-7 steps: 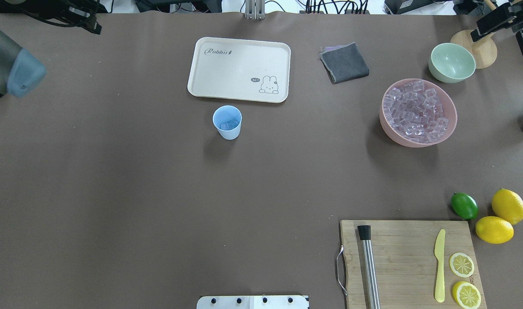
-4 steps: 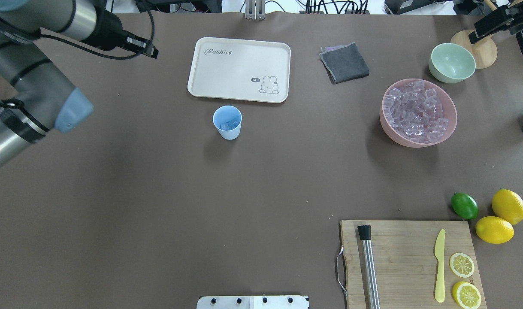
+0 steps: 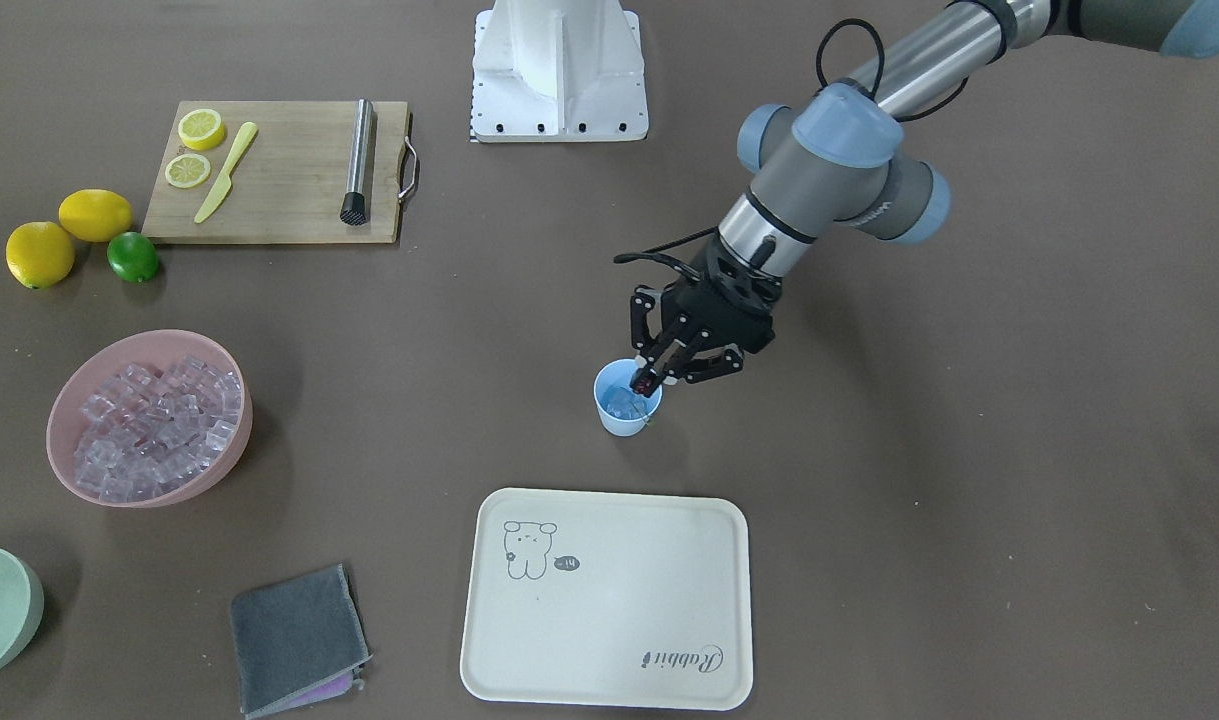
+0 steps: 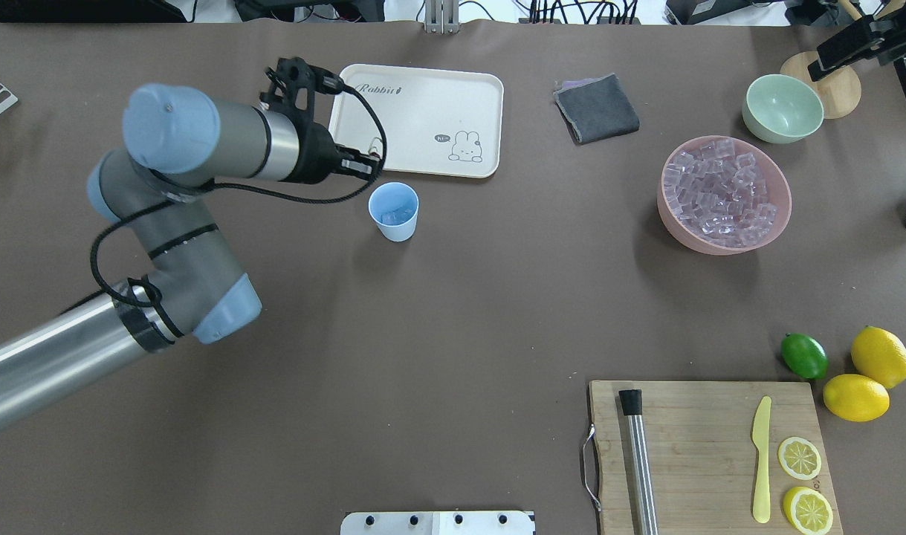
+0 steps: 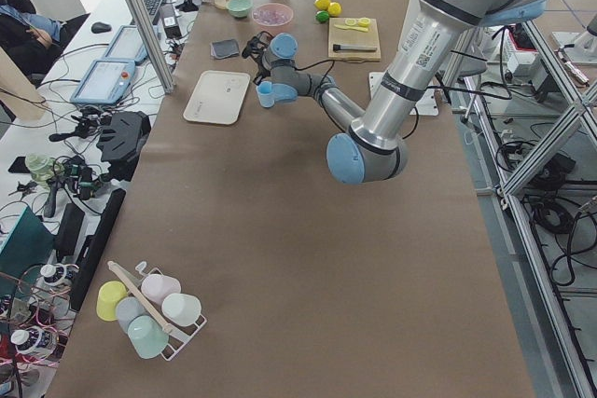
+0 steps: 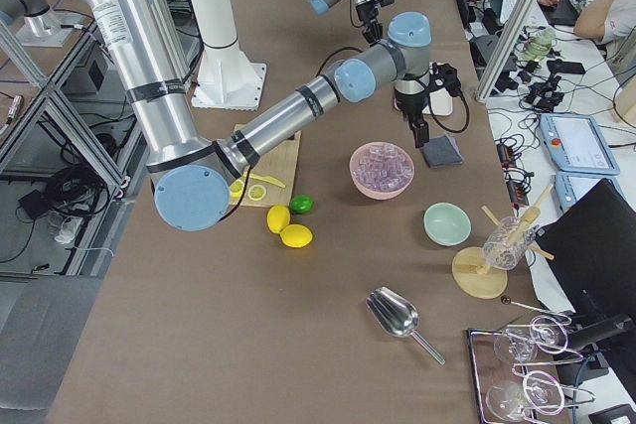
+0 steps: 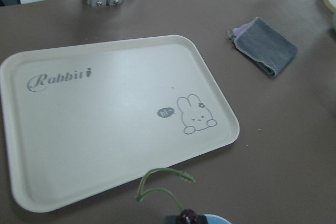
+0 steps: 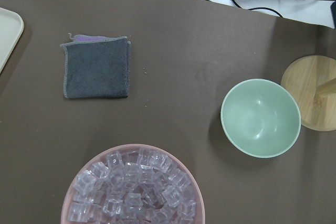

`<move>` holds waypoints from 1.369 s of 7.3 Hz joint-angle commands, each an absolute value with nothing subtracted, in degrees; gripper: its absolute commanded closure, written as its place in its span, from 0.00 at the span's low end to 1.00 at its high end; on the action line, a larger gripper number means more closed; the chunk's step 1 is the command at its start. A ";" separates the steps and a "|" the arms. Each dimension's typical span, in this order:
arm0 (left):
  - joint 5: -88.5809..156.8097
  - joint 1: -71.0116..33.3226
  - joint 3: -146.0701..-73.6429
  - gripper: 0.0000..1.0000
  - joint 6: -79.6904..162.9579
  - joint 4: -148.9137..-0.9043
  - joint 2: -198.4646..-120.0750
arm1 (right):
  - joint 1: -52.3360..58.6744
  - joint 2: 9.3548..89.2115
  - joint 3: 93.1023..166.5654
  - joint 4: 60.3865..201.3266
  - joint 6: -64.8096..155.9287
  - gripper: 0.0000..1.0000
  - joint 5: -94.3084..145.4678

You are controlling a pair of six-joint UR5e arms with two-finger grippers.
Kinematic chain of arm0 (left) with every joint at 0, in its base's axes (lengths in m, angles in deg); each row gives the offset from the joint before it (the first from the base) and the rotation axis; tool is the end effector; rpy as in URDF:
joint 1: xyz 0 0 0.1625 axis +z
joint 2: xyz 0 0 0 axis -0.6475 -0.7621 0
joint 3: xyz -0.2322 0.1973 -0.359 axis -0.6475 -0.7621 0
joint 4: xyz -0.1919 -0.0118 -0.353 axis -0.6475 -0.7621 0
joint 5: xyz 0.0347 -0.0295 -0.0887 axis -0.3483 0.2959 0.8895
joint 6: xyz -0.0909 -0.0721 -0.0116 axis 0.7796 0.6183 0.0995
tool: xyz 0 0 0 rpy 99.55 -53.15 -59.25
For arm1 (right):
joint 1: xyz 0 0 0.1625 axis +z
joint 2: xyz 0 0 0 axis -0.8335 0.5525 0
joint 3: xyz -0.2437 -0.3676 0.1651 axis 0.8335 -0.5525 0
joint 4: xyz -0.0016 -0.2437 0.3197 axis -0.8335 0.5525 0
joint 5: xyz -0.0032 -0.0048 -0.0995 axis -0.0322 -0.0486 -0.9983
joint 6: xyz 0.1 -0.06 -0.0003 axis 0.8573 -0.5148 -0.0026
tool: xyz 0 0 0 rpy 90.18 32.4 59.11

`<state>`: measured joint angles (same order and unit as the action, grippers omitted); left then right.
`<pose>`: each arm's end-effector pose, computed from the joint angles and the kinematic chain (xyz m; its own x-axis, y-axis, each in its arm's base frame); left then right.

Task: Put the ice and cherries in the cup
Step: 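Carry the cherry with the left gripper over the blue cup, then lower the left gripper into the blue cup and release the cherry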

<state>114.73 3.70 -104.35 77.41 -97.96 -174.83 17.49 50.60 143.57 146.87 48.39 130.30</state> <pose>0.5184 -0.5213 0.2761 0.3736 0.4970 -0.7832 0.2329 0.7670 0.5979 -0.1049 -0.5887 0.4114 0.7077 -0.2391 0.6648 -0.0019 0.9403 0.3403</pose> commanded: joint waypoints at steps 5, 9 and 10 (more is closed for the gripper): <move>111.02 4.59 -102.91 1.00 75.52 -99.43 -174.39 | 17.45 52.16 142.93 146.83 47.96 0.00 130.00; 111.81 1.95 -101.24 0.03 75.94 -100.83 -175.10 | 17.10 51.81 142.75 146.75 47.95 0.00 129.65; 111.81 0.90 -101.33 0.03 75.60 -100.58 -174.92 | 17.10 51.55 142.83 146.83 47.95 0.00 129.39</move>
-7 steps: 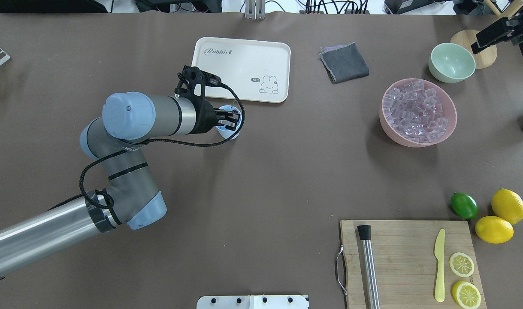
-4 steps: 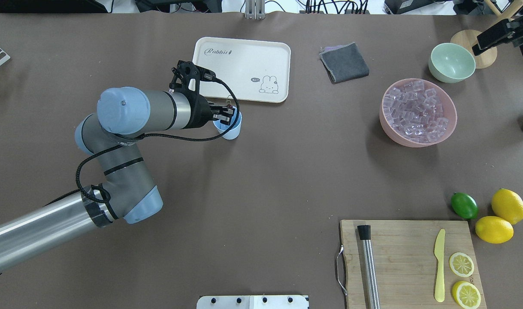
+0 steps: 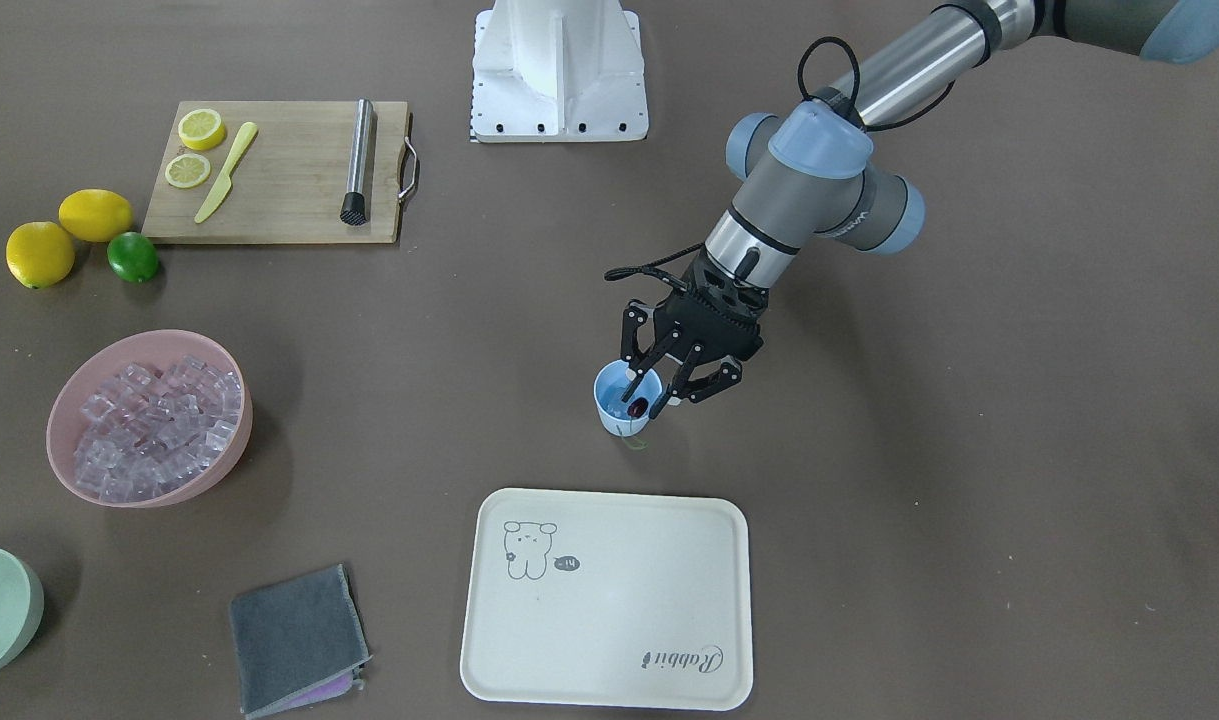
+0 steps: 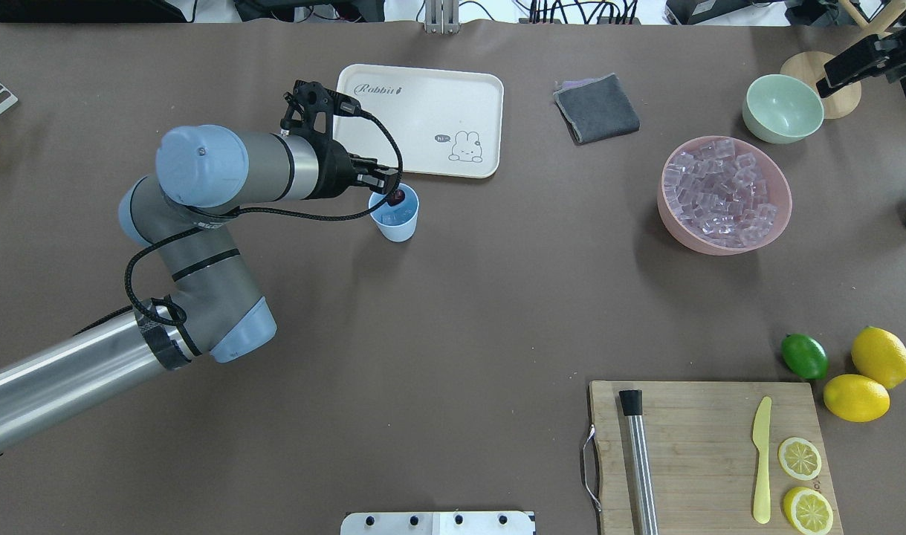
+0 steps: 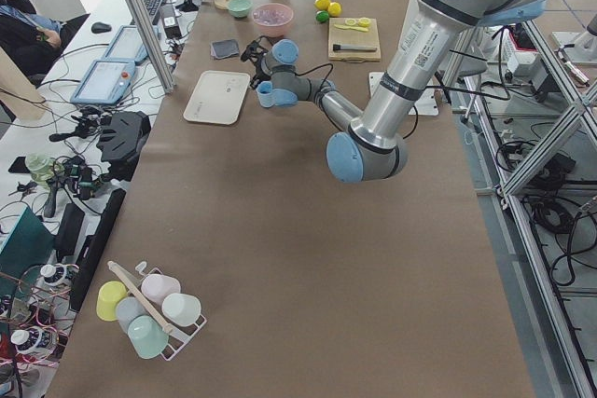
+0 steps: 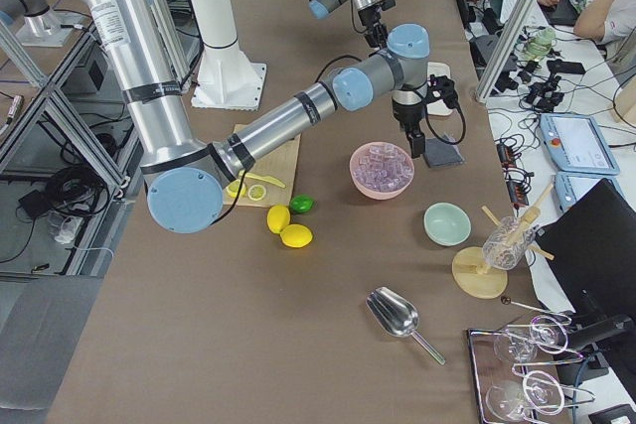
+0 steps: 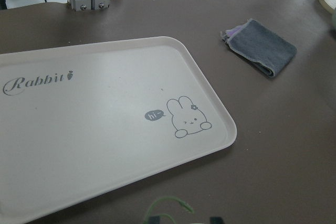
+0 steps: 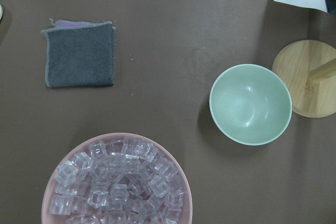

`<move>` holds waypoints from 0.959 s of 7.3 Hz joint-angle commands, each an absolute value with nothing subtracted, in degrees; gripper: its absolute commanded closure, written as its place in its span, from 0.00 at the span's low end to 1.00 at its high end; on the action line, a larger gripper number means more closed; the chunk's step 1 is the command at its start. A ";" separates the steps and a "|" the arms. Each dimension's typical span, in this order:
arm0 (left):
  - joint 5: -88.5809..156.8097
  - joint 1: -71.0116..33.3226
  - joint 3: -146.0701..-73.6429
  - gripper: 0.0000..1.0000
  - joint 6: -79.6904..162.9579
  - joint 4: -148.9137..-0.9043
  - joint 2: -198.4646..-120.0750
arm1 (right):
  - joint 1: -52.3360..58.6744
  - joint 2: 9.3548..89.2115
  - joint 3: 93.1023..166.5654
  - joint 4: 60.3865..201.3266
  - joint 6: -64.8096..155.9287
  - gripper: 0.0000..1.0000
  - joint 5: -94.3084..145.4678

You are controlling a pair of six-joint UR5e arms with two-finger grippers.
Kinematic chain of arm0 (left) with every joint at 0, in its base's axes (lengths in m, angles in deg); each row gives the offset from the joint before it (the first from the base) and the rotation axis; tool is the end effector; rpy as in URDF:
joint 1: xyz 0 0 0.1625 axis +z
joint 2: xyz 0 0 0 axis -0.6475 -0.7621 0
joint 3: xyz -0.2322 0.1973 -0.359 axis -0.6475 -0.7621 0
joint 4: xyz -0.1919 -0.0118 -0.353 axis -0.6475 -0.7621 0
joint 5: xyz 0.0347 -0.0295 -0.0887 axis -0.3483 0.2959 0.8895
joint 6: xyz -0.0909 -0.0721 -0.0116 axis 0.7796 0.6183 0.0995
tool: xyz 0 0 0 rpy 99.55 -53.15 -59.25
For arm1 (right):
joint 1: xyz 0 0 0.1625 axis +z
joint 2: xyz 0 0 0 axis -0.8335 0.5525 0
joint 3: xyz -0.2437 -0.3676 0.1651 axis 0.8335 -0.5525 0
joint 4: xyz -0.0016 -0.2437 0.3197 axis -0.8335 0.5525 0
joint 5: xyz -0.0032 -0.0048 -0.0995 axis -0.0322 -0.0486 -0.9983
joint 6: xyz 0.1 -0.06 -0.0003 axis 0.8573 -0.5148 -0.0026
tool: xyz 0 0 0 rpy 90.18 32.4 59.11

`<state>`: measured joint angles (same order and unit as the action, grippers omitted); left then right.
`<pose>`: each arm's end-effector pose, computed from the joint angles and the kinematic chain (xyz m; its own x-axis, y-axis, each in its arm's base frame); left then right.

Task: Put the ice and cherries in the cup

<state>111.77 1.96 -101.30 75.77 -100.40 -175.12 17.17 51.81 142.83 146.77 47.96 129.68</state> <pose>0.5084 -0.5491 0.2916 0.4287 0.4889 -0.7598 0.2761 0.7298 0.6254 -0.1065 -0.5859 0.4301 0.7195 -0.2274 0.6563 0.0092 0.9479 0.3183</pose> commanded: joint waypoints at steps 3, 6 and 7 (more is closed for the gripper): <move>127.97 -13.36 -100.81 0.03 75.07 -100.14 -171.43 | 17.19 51.46 142.75 146.83 48.22 0.00 129.38; 141.30 -31.21 -99.48 0.03 56.42 -84.32 -168.77 | 17.63 51.63 142.05 147.36 47.96 0.00 129.30; 143.86 -36.85 -99.66 0.03 53.21 -77.79 -168.85 | 18.67 51.20 140.83 147.27 47.78 0.00 130.08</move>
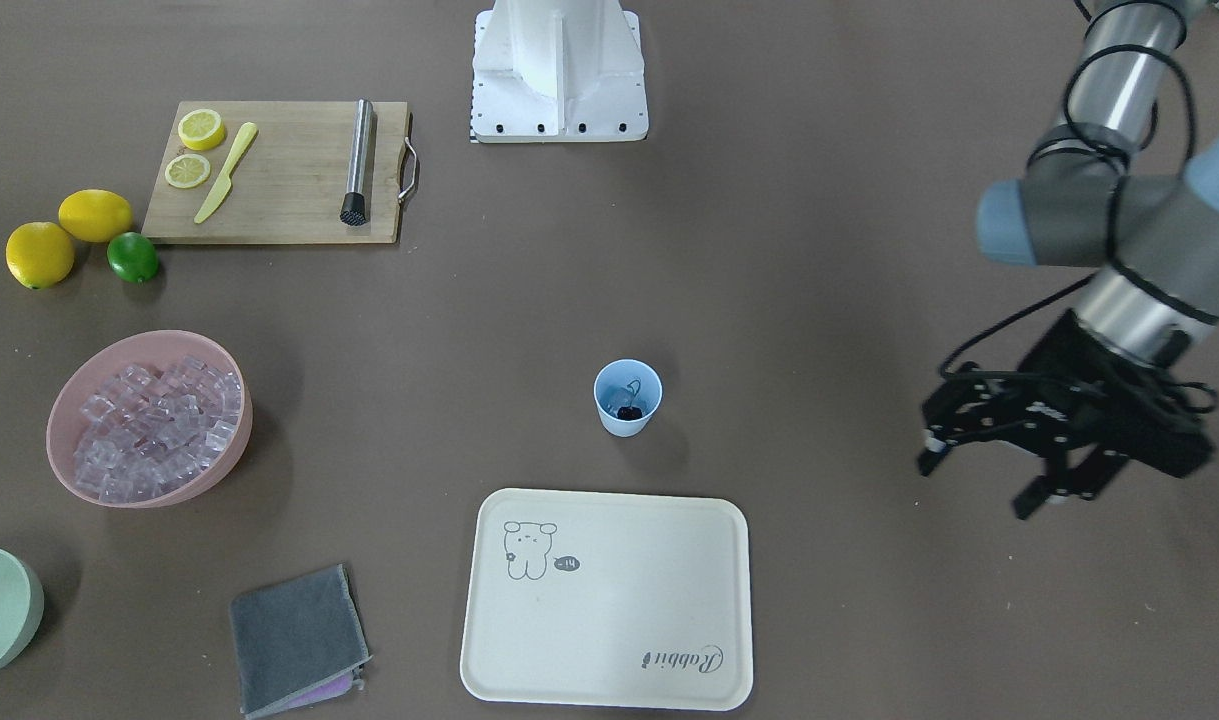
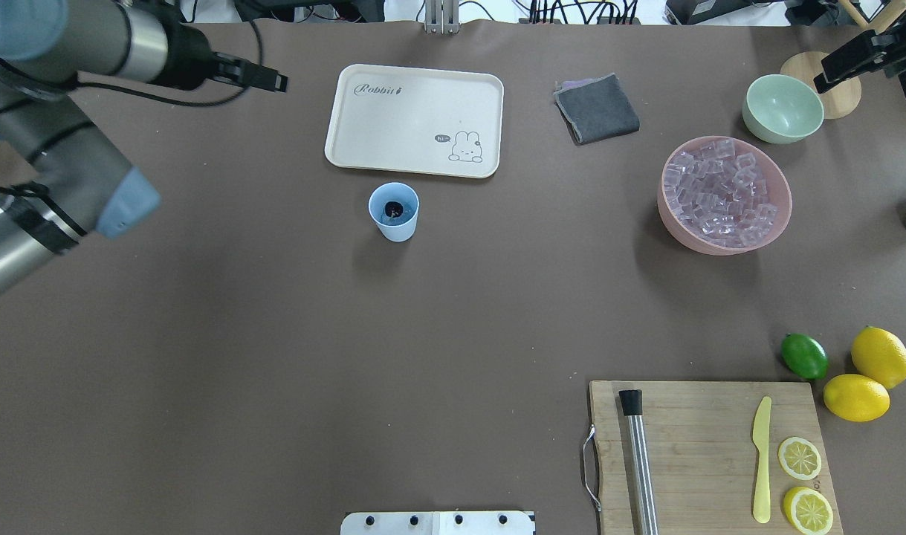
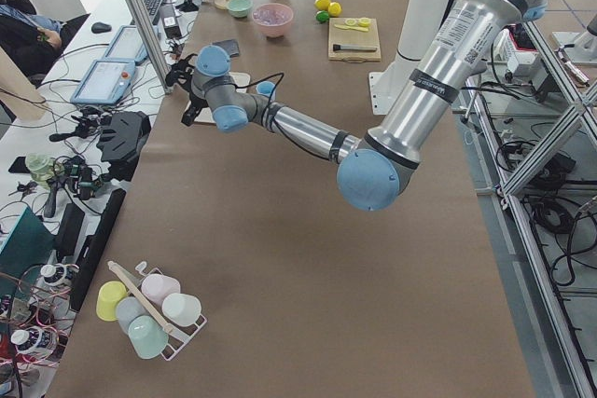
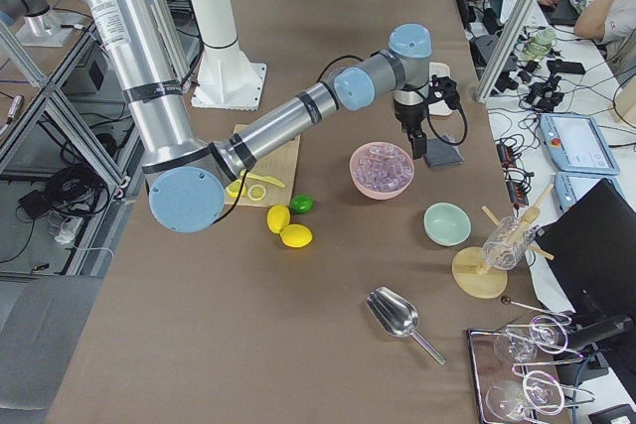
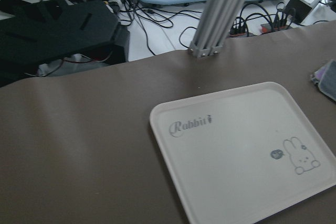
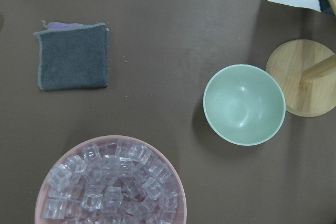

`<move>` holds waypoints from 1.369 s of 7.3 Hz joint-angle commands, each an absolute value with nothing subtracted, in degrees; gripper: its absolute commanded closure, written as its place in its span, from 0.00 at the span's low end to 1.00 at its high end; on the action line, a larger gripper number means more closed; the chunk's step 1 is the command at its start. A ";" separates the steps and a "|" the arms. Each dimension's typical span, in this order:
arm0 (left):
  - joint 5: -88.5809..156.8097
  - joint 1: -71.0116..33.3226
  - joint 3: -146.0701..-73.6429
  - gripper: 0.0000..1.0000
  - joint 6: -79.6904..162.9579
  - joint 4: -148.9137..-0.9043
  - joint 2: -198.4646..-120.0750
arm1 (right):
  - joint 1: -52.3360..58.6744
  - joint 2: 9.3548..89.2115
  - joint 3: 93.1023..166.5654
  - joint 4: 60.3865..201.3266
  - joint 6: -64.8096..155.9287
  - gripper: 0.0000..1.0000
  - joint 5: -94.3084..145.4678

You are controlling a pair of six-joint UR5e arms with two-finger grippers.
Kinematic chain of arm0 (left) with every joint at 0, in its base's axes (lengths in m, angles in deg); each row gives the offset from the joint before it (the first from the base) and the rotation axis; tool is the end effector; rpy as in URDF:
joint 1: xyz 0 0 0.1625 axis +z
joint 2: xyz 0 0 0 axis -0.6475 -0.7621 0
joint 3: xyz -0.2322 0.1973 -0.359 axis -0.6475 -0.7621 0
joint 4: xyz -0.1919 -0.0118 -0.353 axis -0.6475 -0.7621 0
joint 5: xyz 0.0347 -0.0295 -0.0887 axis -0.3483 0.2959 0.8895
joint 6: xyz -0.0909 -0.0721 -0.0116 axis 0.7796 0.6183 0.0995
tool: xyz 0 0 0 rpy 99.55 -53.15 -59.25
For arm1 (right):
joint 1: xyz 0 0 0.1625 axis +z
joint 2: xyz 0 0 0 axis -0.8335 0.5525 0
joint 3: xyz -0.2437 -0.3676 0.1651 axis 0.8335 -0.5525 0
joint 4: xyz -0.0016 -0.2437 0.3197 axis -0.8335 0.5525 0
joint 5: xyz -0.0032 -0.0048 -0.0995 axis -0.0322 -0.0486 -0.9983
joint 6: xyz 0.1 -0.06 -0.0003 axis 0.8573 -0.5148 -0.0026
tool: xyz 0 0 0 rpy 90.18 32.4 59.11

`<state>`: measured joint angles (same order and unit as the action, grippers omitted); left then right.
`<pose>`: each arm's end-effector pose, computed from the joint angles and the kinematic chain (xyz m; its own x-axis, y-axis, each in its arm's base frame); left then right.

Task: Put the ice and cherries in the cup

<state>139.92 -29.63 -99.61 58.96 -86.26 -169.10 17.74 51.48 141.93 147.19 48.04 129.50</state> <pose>0.1874 -0.6969 0.4071 0.5812 0.3733 -0.7231 0.1485 0.8250 0.5453 -0.1016 -0.5911 0.4349 0.7268 -0.2073 0.6548 -0.0005 0.9532 0.3023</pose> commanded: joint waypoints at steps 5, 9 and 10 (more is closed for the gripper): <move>149.78 -51.13 -90.97 0.02 52.66 -61.52 -167.62 | 20.35 51.11 136.70 147.19 48.57 0.00 130.26; 149.87 -53.07 -89.46 0.02 47.56 -51.89 -167.19 | 23.52 51.11 130.19 147.01 48.22 0.00 135.09; 150.04 -53.77 -89.55 0.02 47.64 -51.79 -166.92 | 23.52 51.19 129.74 147.01 47.96 0.00 135.97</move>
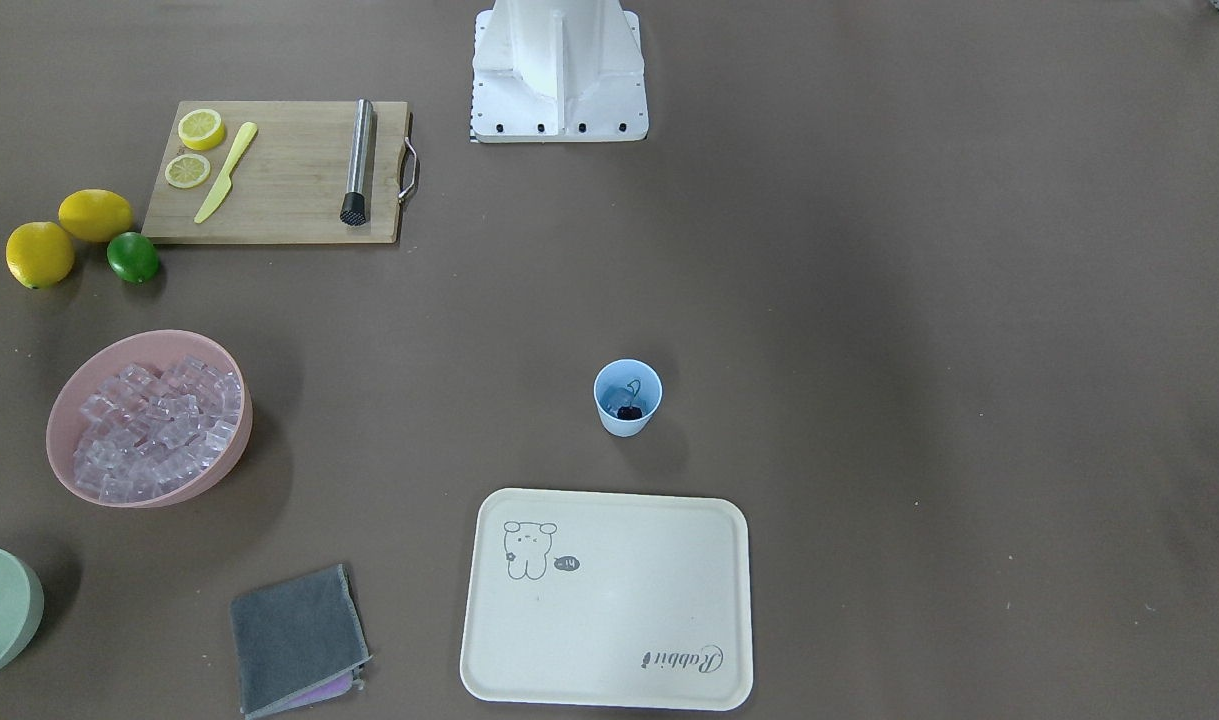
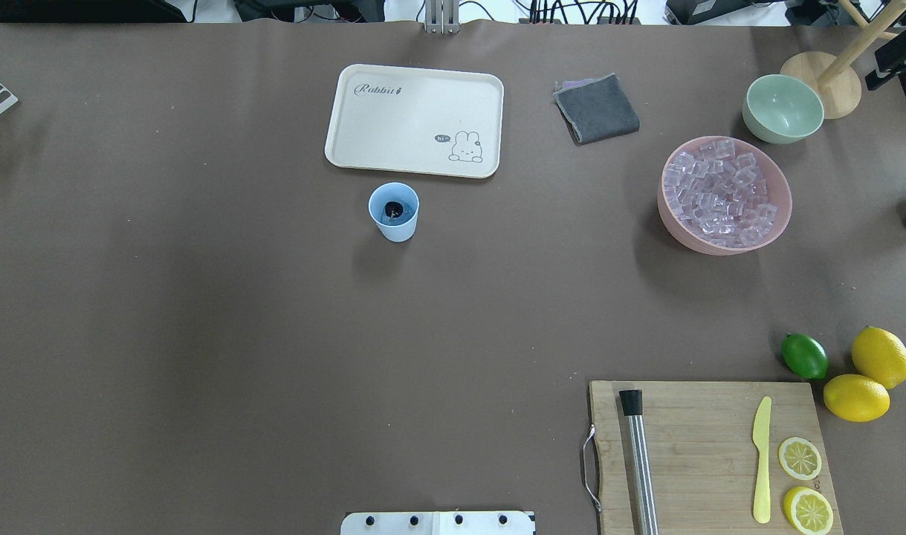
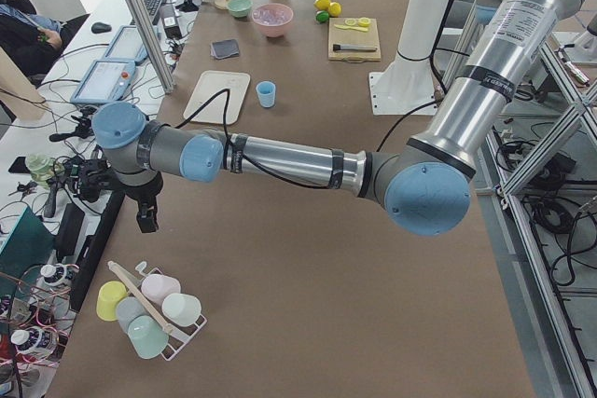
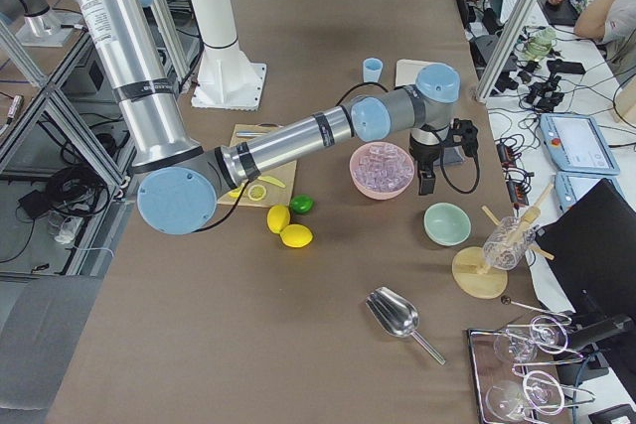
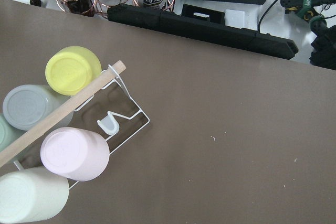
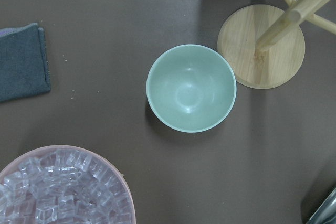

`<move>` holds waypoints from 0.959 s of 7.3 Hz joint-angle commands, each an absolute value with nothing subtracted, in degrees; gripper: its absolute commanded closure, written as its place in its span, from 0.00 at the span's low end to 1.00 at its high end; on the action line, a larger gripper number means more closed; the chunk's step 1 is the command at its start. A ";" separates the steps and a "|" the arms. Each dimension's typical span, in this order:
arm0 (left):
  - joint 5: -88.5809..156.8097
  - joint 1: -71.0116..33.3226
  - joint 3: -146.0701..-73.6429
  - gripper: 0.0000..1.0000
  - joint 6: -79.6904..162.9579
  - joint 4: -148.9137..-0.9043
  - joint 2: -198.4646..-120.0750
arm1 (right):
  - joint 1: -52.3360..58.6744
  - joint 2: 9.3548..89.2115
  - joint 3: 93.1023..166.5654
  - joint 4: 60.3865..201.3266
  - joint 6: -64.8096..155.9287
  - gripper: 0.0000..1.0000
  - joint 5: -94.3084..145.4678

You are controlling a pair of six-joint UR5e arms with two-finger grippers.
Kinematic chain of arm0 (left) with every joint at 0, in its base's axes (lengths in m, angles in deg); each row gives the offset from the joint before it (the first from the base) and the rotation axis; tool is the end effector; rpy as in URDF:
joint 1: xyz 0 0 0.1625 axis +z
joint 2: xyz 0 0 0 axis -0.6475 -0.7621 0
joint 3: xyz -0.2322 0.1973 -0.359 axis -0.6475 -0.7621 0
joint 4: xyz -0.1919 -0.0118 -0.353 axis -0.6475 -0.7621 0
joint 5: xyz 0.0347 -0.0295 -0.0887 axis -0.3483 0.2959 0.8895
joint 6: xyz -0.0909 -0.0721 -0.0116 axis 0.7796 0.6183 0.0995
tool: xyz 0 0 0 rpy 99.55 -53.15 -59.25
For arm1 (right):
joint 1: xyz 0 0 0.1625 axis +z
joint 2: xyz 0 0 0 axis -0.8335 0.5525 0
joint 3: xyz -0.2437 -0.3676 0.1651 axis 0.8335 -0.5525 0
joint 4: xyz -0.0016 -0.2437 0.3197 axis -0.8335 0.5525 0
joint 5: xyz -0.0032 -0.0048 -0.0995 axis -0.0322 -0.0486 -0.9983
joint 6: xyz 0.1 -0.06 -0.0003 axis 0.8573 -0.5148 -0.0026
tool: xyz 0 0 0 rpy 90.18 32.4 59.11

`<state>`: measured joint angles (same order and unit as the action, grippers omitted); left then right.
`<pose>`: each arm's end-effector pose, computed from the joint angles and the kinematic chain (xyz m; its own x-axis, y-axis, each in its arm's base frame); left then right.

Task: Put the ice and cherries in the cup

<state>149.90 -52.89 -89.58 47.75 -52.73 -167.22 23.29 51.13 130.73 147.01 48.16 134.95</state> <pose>-0.0875 -0.7035 0.5816 0.6212 -0.2364 -0.7471 0.2956 0.9537 -0.0560 -0.0569 -0.6218 0.5150 0.7044 -0.0269 0.7093 -0.0662 0.9924 0.1033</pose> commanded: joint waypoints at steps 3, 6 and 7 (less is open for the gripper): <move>150.39 -54.22 -89.73 0.02 47.65 -46.87 -167.54 | 25.45 51.20 127.37 146.92 47.69 0.00 137.73; 149.96 -54.31 -89.38 0.02 47.47 -47.13 -166.66 | 25.45 51.11 126.41 146.84 42.86 0.00 137.21; 149.87 -54.13 -89.38 0.02 47.56 -47.40 -165.35 | 25.36 50.93 126.23 146.83 42.68 0.00 137.21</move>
<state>150.06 -54.25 -89.49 47.55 -47.18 -166.57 25.42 51.06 126.67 146.87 43.48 137.26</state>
